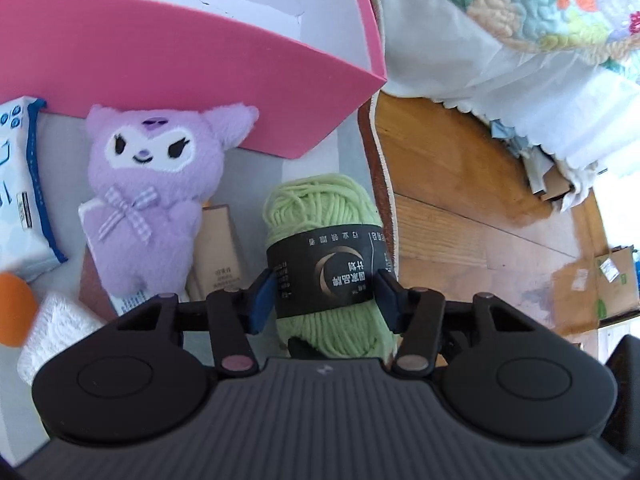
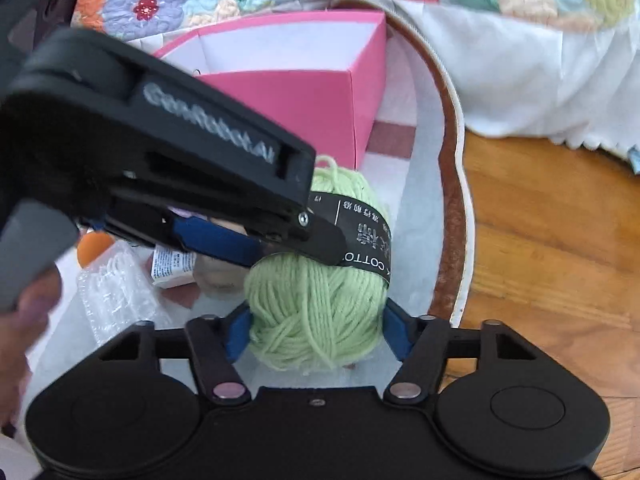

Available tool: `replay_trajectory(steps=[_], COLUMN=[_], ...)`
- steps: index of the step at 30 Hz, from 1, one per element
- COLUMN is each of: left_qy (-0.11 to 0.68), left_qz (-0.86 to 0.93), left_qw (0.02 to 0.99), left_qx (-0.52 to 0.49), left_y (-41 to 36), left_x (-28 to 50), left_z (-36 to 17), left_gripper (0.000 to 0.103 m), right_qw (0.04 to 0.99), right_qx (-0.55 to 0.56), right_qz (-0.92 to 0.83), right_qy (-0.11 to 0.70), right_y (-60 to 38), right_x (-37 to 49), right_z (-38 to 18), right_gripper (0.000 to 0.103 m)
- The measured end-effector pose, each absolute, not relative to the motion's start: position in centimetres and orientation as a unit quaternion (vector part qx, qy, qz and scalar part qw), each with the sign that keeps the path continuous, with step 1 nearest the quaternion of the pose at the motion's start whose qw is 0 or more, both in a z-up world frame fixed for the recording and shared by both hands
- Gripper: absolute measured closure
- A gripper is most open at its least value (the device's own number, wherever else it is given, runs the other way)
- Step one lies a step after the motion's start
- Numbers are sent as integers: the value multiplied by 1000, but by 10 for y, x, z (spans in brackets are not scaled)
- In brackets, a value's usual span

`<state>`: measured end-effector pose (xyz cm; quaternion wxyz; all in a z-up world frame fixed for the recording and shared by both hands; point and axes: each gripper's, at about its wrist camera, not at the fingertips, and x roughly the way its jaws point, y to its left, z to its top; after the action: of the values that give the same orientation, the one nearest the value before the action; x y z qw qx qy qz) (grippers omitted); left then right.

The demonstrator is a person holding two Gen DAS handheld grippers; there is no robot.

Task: Organize objects
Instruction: 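Move the left tool to the green yarn skein and close on it, then lift the yarn skein with the left tool and release it inside the pink box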

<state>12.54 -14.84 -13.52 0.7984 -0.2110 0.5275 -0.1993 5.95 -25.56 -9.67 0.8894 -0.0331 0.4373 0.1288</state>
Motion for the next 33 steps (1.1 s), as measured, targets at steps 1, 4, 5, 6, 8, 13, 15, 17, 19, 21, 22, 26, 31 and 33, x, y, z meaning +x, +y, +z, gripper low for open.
replay_trajectory(steps=[1,4,5,6,8,13,15,17,19,21,22,26,31,33], left_qy=[524,515,512,508,500,473,456,438,414,394,387,383,412,422], left_qz=[-203,-209,-209,-209,-213,-222,-226,-230,-232,-228,-226,-222,-220,-218], left_qw=[799,809,812,815,821,837,846,854,866,877,881,885,868,863], left_qx=[-213,-191,-185,-182,-175,-162,-161,-161,-154,-150,-150,-144,-168,-174], left_y=[-147,-145,-145,-142,-139,-119,-111,-102,-96,-92,-91,-88,-82,-81], left_x=[122,114,110,107,101,86,84,85,93,106,115,151,204,222], left_z=[-134,-121,-117,-111,-98,-52,-32,-13,8,24,32,54,45,34], left_gripper=[53,53,53,53,53,53,53,53,53,53,53,53,53,53], right_qw=[891,890,891,894,901,915,922,927,928,930,932,936,937,936], right_qx=[-33,-9,0,0,-18,-49,-62,-74,-71,-77,-77,-58,-37,-26], right_qz=[124,123,121,120,120,136,141,145,148,154,155,160,154,150], right_qy=[436,438,437,433,417,375,354,339,334,324,318,309,312,317], right_y=[-253,-249,-248,-245,-237,-220,-213,-208,-204,-200,-199,-196,-196,-193], right_x=[56,50,46,44,34,16,13,17,31,49,58,95,138,153], right_z=[-94,-84,-79,-74,-62,-28,-10,9,29,47,55,73,66,54], right_gripper=[43,46,46,46,46,46,46,46,46,46,46,46,46,46])
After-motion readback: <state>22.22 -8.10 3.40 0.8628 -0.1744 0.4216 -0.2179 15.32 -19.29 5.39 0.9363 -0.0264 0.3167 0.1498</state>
